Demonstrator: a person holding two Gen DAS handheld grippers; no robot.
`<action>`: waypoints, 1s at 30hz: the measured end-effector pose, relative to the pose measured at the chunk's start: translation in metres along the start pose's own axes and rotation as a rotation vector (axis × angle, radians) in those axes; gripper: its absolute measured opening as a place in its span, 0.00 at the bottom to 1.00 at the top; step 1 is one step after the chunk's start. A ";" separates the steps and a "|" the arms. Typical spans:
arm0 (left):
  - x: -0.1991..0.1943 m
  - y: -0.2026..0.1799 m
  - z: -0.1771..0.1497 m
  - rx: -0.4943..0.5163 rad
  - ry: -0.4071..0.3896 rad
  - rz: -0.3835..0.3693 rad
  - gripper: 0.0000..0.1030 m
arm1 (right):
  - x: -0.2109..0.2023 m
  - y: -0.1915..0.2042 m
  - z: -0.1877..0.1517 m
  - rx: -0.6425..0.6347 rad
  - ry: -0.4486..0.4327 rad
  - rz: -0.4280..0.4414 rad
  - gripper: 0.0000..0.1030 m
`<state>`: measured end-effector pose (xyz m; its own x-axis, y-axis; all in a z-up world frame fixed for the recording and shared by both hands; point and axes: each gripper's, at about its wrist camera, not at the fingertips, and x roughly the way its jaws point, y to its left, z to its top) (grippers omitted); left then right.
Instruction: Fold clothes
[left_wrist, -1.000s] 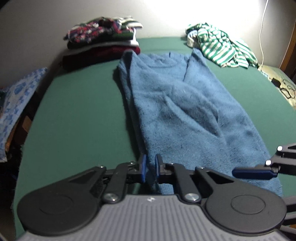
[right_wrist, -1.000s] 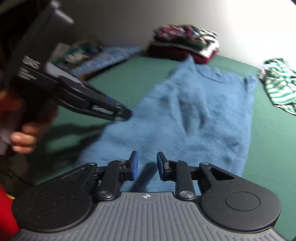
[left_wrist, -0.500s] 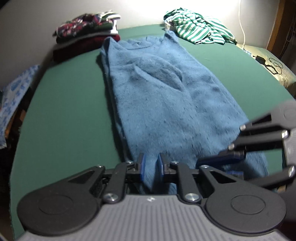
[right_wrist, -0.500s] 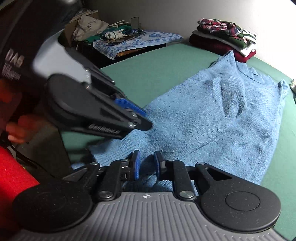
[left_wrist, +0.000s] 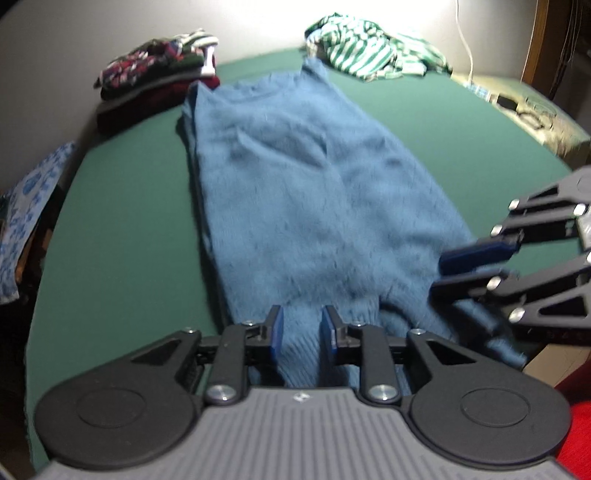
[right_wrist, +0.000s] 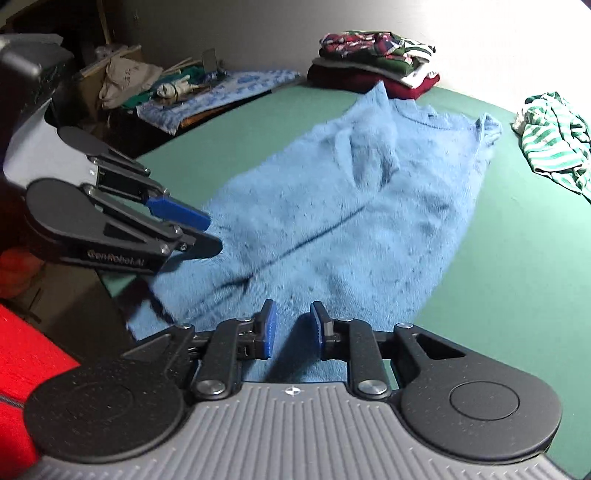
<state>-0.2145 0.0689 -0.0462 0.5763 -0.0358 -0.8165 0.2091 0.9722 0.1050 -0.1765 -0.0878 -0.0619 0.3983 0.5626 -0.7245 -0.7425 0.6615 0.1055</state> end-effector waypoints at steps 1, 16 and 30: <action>-0.001 -0.001 -0.002 0.001 0.003 0.000 0.26 | 0.000 -0.002 -0.001 0.003 0.009 0.001 0.22; -0.006 -0.008 0.010 0.006 -0.006 0.010 0.41 | -0.005 -0.022 -0.005 0.138 -0.049 -0.013 0.23; 0.013 0.007 0.038 0.108 -0.103 -0.069 0.49 | 0.015 -0.055 0.050 0.311 -0.163 -0.110 0.25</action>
<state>-0.1752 0.0664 -0.0346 0.6341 -0.1309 -0.7621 0.3315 0.9364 0.1150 -0.1023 -0.0907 -0.0443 0.5657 0.5350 -0.6276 -0.5013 0.8273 0.2534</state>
